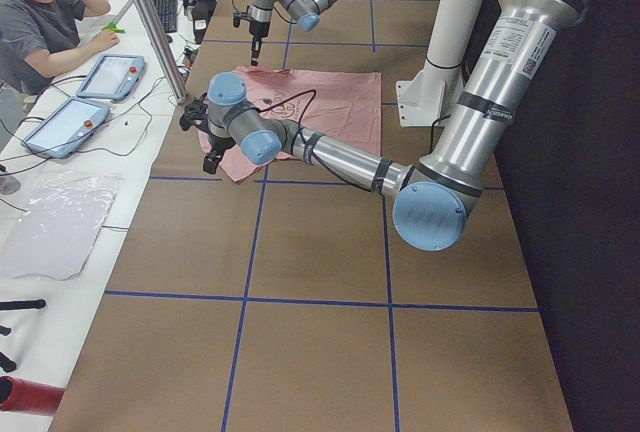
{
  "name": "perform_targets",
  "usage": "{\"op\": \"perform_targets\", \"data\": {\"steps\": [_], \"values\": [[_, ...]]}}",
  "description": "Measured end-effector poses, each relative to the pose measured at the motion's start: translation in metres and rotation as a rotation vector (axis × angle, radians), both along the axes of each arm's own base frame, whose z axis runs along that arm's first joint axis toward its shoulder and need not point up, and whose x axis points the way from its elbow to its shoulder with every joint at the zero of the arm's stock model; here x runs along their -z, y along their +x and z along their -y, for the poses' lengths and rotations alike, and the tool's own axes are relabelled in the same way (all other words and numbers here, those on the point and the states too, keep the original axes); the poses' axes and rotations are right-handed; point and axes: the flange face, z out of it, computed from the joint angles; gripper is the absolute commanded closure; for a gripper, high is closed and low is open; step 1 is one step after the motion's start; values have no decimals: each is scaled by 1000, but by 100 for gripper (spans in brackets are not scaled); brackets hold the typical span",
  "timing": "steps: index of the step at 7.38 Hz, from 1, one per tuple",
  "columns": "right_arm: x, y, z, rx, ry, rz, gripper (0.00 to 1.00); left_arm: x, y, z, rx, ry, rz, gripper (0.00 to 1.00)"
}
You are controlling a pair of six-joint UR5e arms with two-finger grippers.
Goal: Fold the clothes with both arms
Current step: 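Fold that sleeve inward toward the collar with the right gripper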
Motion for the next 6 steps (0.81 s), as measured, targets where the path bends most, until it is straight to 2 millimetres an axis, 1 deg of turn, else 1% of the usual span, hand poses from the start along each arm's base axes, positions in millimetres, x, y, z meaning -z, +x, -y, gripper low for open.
{"op": "perform_targets", "data": {"steps": [1,2,4,5,6], "values": [[2,-4,1,-3,0,-4,32,2,0,0,9,-1,-12,0],[3,-5,2,-4,2,-4,2,2,2,-1,18,-2,-25,0],[8,-6,2,-6,3,0,0,0,10,-2,16,-4,-35,0],[10,-8,1,-15,-16,8,0,1,22,-4,10,-12,-42,0],[13,-9,-3,-30,-60,24,0,4,40,-6,16,-22,-52,0]]}}
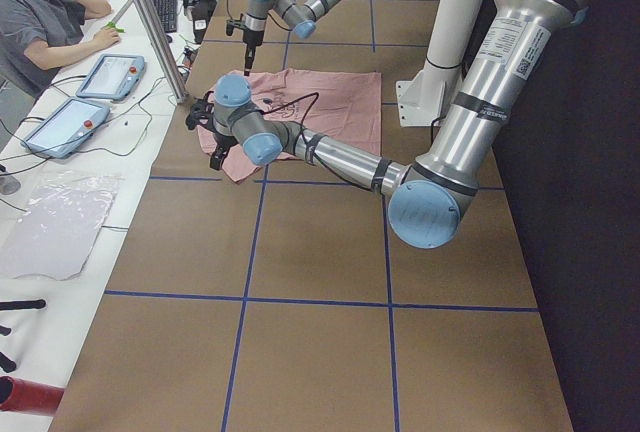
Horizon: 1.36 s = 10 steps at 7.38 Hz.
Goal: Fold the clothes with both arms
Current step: 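Fold that sleeve inward toward the collar with the right gripper, then move the left gripper to the other sleeve while the right gripper holds the shoulder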
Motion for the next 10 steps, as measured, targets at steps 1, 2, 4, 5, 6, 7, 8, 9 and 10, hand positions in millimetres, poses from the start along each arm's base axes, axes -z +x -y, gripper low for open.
{"op": "perform_targets", "data": {"steps": [1,2,4,5,6,7,8,9,10], "values": [[2,3,-8,5,-68,13,0,0,23,-3,36,-22,-5,0],[4,11,-22,32,-153,-10,0,-1,54,-10,91,-58,-1,1],[9,35,-42,70,-249,-124,0,-18,104,-17,215,-126,42,2],[1,50,-45,67,-264,-170,0,-30,123,-12,275,-149,73,2],[-10,65,-46,69,-257,-197,0,-40,143,-4,316,-155,110,3],[-20,79,-48,81,-237,-210,0,-48,163,1,338,-149,141,4],[-28,89,-49,92,-219,-217,0,-54,177,2,344,-140,153,6],[-32,94,-50,99,-208,-220,0,-60,186,2,342,-130,152,10],[-33,95,-50,101,-201,-222,0,-64,191,0,338,-126,151,16]]}}
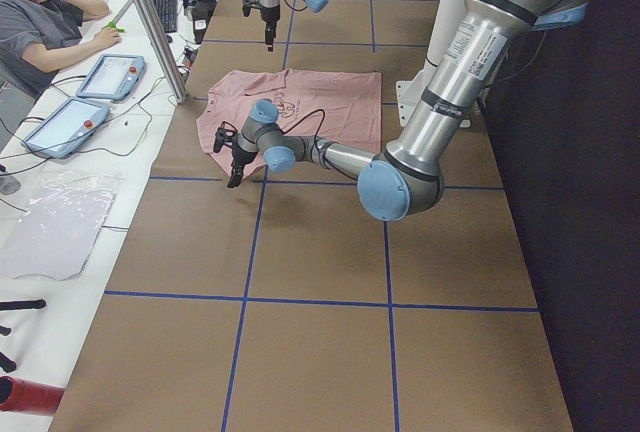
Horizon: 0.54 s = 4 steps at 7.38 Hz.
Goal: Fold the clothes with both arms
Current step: 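Move the left gripper to the other sleeve while the right gripper holds the shoulder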
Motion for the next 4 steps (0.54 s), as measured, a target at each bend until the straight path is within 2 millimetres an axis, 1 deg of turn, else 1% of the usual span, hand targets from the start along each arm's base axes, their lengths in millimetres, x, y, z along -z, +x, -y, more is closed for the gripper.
{"op": "perform_targets", "data": {"steps": [1,2,4], "values": [[0,0,0,1,4,0,0,-3,2,-1,-3,1,0,24],[1,0,0,1,6,1,0,-3,3,-1,-4,2,0,34],[2,0,0,0,8,0,0,-2,4,-2,-7,4,-2,48]]}}
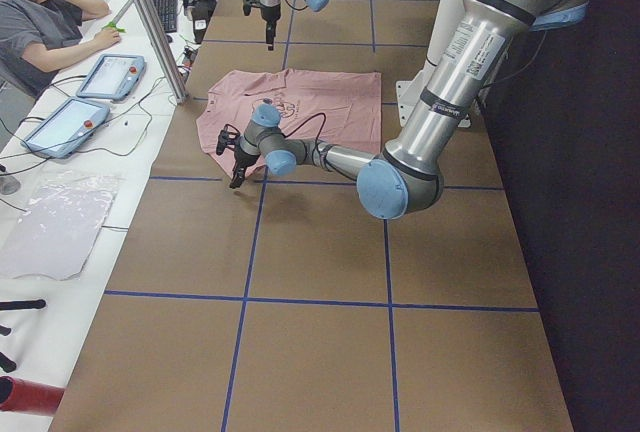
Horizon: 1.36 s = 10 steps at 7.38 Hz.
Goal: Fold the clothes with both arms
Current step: 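Move the left gripper to the other sleeve while the right gripper holds the shoulder, then fold the sleeve nearest the left gripper inward toward the collar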
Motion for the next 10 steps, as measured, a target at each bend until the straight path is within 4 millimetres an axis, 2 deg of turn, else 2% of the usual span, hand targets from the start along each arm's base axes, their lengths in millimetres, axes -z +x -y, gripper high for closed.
{"op": "perform_targets", "data": {"steps": [1,3,4,7,8,9,10], "values": [[1,0,0,-2,0,0,0,0,0,0,-1,0,0,58],[2,0,0,-7,-3,2,0,1,1,0,-1,1,-2,91],[3,-1,0,-8,-3,3,0,2,1,0,-2,3,-3,100],[2,-2,-1,-7,-4,2,0,10,1,-2,-9,10,-13,100],[2,-3,-2,-6,-4,2,0,21,1,-4,-16,14,-26,100],[2,-4,-2,-5,-4,1,0,41,1,-6,-31,12,-44,100],[2,-4,-3,-5,-3,1,0,70,5,-6,-44,-1,-51,100]]}}
